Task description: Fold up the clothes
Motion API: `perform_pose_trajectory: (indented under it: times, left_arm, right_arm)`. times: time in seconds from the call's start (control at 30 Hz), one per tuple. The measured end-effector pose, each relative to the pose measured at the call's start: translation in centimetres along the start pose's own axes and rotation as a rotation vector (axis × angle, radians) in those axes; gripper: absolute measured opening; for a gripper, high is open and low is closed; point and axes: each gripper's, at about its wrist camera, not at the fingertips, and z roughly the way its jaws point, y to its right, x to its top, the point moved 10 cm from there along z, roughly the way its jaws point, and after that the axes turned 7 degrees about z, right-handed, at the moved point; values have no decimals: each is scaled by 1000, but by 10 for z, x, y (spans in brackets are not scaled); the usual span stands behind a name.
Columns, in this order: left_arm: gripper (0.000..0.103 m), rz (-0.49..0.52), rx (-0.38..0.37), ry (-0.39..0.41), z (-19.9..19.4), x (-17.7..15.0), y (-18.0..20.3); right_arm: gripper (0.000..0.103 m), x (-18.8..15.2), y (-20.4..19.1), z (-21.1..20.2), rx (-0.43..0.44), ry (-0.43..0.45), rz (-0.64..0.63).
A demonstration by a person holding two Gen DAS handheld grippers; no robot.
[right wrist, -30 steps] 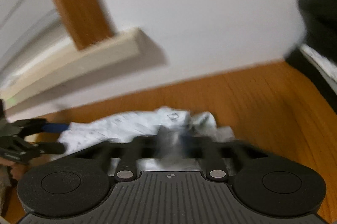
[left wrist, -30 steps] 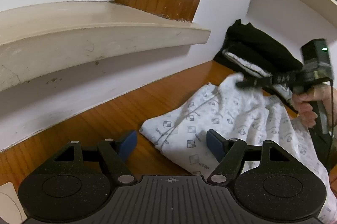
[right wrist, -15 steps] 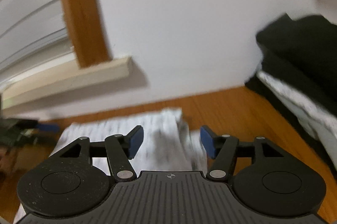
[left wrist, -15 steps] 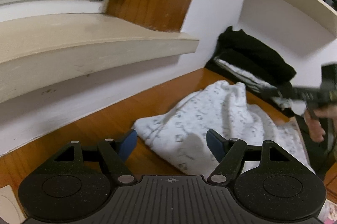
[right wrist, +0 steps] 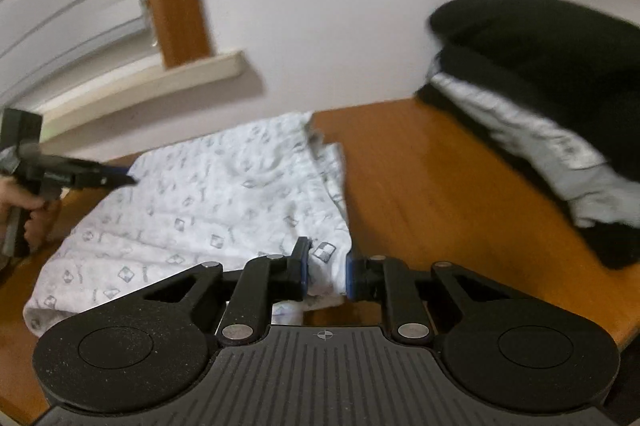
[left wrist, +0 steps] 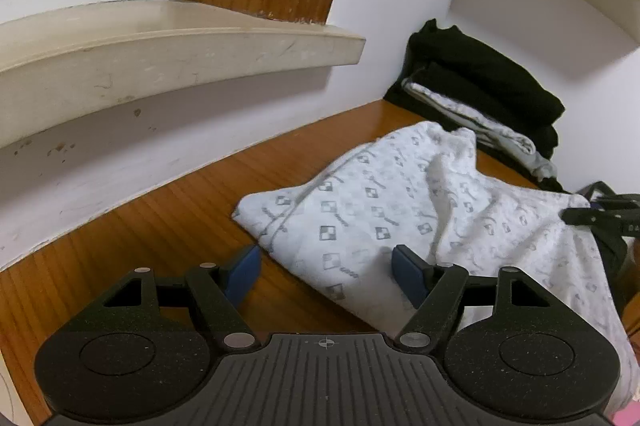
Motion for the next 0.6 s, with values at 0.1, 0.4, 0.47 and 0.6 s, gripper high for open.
perform_pose_trajectory:
  times: [0.1,0.4,0.47,0.6]
  left_arm:
    - [76,4,0,5,-1,1,-1]
    - [76,30,-49,68,-12,13,17]
    - [76,37,-67,70,-13,14,24]
    - [76,65,-72,54,-11,10,33]
  right_arm:
    - [37,-6,3,-6,-62,18,-6]
    - [72,-17,-68,-14,23,126,-33]
    - [71,-20,-95,-12,59,148,-32]
    - [57,-36,-146,-10,135,136,-59]
